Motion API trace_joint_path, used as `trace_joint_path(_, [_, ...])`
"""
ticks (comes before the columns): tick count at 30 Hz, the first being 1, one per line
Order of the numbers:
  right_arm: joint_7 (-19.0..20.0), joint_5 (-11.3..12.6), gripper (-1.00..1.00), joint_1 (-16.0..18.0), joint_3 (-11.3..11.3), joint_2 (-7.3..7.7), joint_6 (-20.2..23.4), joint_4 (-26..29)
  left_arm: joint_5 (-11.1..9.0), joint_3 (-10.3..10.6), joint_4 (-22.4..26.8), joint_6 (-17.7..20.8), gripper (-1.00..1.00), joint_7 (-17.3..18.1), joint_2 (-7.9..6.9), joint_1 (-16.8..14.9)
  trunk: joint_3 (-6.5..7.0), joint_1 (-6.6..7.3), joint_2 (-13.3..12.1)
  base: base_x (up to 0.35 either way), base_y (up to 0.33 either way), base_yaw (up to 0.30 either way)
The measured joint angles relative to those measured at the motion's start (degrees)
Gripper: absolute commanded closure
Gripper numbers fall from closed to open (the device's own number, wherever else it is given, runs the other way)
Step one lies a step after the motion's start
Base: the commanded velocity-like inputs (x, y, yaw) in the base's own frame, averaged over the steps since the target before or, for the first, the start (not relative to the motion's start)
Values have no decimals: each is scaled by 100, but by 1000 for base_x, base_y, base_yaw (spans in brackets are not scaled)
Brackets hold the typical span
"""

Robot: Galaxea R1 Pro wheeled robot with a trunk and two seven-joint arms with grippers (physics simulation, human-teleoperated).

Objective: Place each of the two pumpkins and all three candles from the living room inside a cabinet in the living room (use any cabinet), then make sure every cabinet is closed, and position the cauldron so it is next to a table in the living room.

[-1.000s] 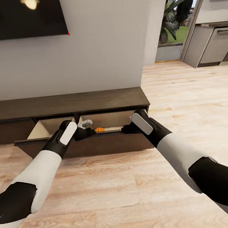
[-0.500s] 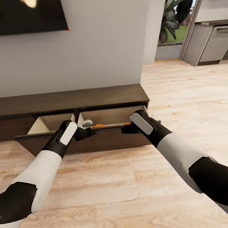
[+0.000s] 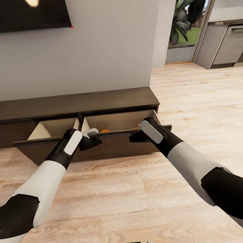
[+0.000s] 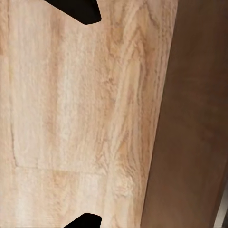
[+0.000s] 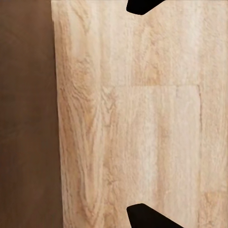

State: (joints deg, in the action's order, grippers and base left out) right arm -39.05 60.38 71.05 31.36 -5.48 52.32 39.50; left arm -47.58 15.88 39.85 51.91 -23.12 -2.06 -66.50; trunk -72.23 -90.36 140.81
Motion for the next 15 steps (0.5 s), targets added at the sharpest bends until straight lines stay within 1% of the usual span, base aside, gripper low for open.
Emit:
trace_joint_path(9, [17, 2, -100, 0, 0, 0, -1, -8, 16, 15, -2, -35, -100, -6, 2, 15, 0, 0, 0, 0, 0, 0])
trace_joint_path(15, [18, 8, -100, 0, 0, 0, 5, -9, 30, 17, -2, -36, -100, -9, 3, 20, -107, -132, 239, 0, 0, 0])
